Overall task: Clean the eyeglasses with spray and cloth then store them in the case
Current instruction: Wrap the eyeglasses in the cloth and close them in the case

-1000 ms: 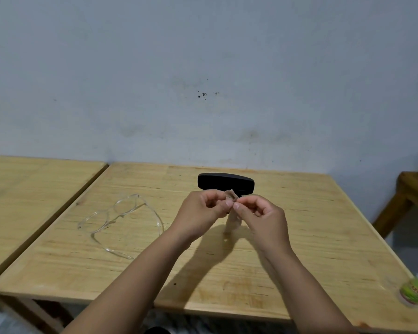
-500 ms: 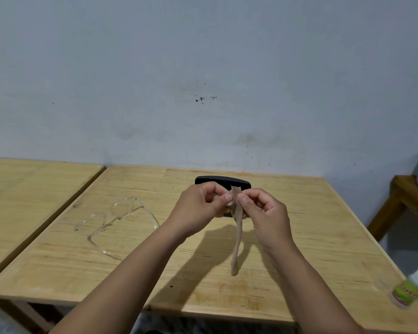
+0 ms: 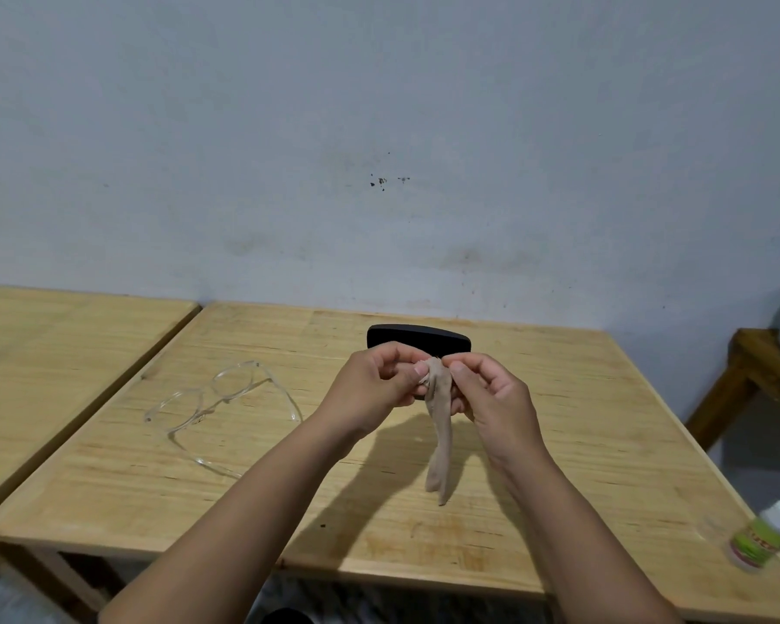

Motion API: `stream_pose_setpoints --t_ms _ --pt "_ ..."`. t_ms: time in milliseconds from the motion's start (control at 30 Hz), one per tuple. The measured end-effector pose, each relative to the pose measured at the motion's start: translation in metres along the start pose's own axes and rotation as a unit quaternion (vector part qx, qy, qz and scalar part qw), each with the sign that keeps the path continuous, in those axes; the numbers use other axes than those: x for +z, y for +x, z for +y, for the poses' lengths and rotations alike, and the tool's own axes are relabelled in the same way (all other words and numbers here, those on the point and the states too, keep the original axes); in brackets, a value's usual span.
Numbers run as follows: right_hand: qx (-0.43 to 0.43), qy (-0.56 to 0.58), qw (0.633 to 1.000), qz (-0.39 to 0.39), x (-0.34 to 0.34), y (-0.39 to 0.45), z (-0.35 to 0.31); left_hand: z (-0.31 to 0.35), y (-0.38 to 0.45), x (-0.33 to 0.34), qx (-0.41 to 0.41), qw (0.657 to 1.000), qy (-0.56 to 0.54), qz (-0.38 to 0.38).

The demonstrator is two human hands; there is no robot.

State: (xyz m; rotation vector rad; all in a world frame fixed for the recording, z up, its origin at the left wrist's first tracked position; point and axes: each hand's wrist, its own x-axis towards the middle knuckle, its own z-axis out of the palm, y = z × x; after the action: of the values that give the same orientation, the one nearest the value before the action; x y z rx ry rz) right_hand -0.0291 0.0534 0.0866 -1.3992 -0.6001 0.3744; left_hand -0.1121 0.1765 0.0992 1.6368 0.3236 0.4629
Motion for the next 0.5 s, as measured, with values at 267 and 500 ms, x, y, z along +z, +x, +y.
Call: stream_pose_setpoints --t_ms 267,500 --pt "0.002 -0.017 0.999 0.029 -0.003 0.001 0.006 -0.003 -0.001 -0.004 0.016 0.998 0.055 0.02" --pt "-0.013 -0.026 0.997 0.075 -0.008 0.009 -0.001 0.0 0.007 -0.015 0.037 0.99 0.107 0.082"
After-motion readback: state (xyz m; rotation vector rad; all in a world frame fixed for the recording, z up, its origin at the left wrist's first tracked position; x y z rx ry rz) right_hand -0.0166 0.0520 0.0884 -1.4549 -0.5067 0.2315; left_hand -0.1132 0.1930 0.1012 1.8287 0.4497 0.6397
